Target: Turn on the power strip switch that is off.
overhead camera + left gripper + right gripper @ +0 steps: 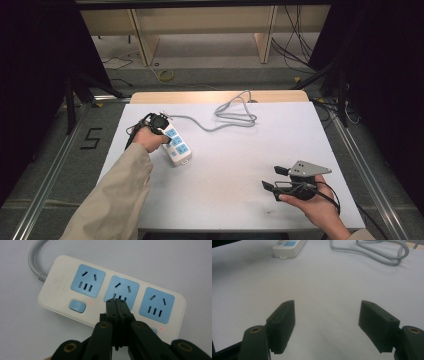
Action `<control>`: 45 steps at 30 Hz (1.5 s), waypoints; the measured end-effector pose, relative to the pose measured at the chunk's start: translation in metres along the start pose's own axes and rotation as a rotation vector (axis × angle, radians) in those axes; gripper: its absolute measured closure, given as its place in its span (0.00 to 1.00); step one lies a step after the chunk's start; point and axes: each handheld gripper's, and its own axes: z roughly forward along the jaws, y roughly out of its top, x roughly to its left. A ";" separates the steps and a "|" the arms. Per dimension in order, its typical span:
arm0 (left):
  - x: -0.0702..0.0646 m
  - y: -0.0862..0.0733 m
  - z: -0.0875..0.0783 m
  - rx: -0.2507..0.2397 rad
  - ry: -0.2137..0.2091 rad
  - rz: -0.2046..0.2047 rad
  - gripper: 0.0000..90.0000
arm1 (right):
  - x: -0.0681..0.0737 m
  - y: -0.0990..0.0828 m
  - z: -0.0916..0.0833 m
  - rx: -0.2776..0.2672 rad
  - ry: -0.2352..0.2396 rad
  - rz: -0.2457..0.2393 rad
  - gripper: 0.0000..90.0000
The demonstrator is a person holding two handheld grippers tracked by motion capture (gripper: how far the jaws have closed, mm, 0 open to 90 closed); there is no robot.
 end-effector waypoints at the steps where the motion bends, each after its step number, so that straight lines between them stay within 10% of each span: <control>1: 0.000 0.001 0.000 0.005 0.001 0.000 1.00 | 0.000 0.000 0.000 0.001 0.000 0.000 0.33; 45: -0.003 0.009 0.007 0.116 0.015 0.036 1.00 | -0.001 0.000 -0.001 0.000 -0.003 -0.004 0.33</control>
